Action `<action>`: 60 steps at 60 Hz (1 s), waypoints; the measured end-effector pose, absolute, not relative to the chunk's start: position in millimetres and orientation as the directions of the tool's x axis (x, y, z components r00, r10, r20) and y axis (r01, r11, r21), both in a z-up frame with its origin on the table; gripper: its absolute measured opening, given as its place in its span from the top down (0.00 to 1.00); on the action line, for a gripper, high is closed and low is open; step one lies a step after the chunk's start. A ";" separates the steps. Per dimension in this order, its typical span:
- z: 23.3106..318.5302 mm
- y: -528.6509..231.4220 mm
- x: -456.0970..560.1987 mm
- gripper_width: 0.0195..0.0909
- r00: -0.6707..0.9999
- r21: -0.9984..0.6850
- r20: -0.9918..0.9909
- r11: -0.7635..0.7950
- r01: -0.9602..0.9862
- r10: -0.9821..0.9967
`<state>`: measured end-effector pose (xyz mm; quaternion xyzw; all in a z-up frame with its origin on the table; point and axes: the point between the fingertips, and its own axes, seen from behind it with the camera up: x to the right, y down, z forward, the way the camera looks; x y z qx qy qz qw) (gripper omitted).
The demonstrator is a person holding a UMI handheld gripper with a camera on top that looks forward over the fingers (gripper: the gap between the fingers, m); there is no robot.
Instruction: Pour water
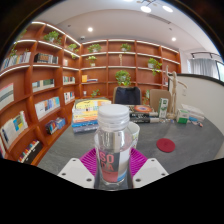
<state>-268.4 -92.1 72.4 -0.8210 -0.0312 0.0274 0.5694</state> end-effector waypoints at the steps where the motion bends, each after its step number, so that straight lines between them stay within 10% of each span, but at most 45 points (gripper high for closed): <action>1: 72.3 -92.3 -268.6 0.71 0.997 -0.938 -0.010 -0.347 0.018 0.080; 31: 88.7 -64.7 -355.6 0.76 0.903 -0.807 -0.423 -0.483 -0.340 0.072; 60: 148.8 25.1 -349.2 0.76 0.106 -0.059 -0.983 -0.288 -0.956 -0.149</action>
